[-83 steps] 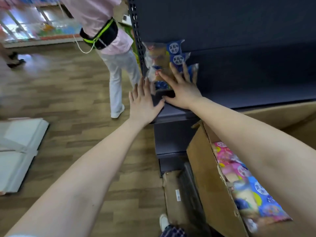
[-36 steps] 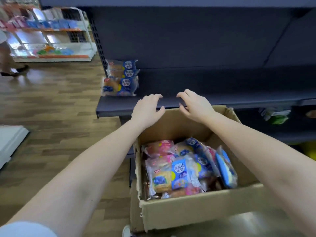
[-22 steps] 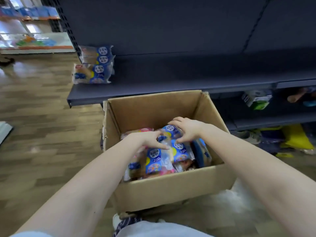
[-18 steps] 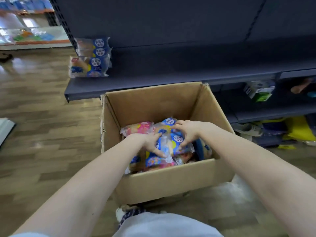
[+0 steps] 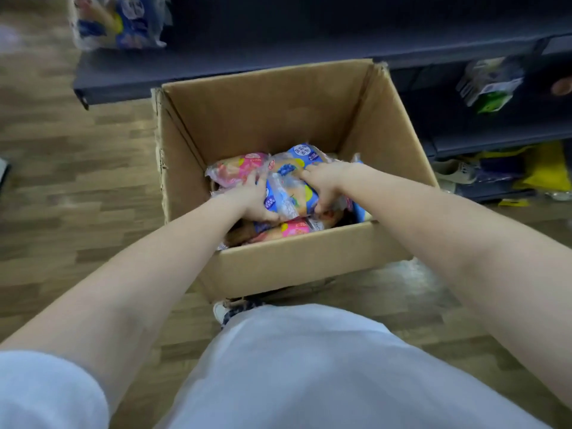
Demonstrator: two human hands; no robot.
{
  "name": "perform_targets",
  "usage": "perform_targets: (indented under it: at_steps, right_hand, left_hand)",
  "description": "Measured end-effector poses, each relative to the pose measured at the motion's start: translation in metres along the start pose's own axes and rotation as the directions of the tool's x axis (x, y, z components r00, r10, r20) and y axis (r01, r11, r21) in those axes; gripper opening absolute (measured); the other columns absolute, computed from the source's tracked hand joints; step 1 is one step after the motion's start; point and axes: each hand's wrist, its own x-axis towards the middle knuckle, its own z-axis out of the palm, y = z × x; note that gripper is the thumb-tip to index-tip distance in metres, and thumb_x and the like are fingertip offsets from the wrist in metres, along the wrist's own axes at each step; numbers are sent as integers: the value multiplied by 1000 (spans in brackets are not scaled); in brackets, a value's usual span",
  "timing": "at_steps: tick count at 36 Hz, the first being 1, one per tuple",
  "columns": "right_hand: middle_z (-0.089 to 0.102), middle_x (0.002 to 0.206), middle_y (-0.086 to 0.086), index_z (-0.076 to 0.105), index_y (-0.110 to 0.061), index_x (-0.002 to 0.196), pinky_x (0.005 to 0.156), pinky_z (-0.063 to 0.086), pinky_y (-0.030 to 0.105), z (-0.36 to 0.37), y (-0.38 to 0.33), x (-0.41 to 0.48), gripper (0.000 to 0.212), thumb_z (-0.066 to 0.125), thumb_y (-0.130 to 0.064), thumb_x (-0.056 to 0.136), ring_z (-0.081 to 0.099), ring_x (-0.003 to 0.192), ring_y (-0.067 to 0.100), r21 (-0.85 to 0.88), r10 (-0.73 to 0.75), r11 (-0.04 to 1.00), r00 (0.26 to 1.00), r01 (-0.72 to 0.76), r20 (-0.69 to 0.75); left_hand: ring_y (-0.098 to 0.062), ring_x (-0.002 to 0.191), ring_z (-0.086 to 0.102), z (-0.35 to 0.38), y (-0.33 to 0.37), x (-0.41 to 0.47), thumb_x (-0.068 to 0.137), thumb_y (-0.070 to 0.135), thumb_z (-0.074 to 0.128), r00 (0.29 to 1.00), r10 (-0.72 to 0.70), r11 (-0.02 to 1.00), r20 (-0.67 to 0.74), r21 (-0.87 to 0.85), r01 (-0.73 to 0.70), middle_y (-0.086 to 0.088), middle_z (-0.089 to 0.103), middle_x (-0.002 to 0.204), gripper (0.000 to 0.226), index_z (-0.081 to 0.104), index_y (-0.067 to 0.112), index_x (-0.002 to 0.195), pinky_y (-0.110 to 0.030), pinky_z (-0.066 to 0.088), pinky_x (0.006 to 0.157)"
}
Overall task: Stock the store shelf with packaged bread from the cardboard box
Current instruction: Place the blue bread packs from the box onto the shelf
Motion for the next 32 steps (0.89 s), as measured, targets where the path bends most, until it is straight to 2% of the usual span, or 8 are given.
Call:
perform_targets:
  at_steps: [4,9,12,14,17,19,29,32]
  right_hand:
    - [57,116,5,33,-20,136,81,55,40,-6,-4,12,96,77,-44,54,63,97,27,54,62,996,996,-66,58]
    - [56,123,7,34,-17,141,82,49,30,-19,0,14,81,74,-33,72,56,107,26,107,60,992,995,-69,83]
    - [60,106,5,45,-13,133,72,49,28,-26,11,16,70,74,-28,72,57,94,24,90,52,994,994,-61,95]
    - [56,99,4,49,-14,120,71,49,29,-30,19,14,58,75,-30,71,55,91,24,79,37,996,997,-43,70]
    - [48,97,3,39,-21,105,69,45,31,-39,27,8,51,77,-33,72,49,89,23,99,33,994,999,-35,23]
    - [48,96,2,37,-23,104,77,50,35,-45,32,5,55,78,-34,70,50,88,24,124,35,992,999,-35,0]
    - [55,91,5,40,-14,103,66,46,34,-81,50,-18,52,71,-42,73,54,79,26,209,104,977,951,-43,-291]
    - [54,93,3,38,-16,104,63,42,32,-92,52,-28,51,70,-43,75,53,80,24,203,117,978,923,-44,-366]
  left_hand:
    - [-34,146,13,-3,2,-5,86,61,55,997,-13,999,-74,36,16,-20,-7,159,109,-9,0,150,-42,26,113]
    - [-35,132,39,-6,1,-13,84,66,52,997,-38,999,-62,34,40,-24,30,150,102,13,-2,149,-37,37,102]
    - [-37,128,44,-1,-9,-9,70,65,70,996,-82,996,37,48,80,-24,29,149,129,-17,13,150,-40,41,103]
    - [-38,127,44,0,-13,-7,69,60,74,995,-89,994,41,66,86,-24,23,151,132,-23,17,148,-42,42,102]
    - [-33,123,48,-4,-14,-7,72,53,73,998,-55,998,-19,40,55,-18,36,145,121,-8,15,153,-36,46,95]
    - [-31,119,50,-11,-16,-6,73,50,72,995,-44,999,-90,-7,44,-16,47,135,112,2,15,153,-34,45,91]
    - [-26,117,43,-63,-22,-19,80,37,66,912,-38,943,-409,-316,-103,-11,49,123,76,30,16,143,-33,39,94]
    - [-24,109,49,-79,-26,-21,78,43,66,911,-38,943,-410,-316,-103,-4,51,116,70,37,20,137,-34,43,90]
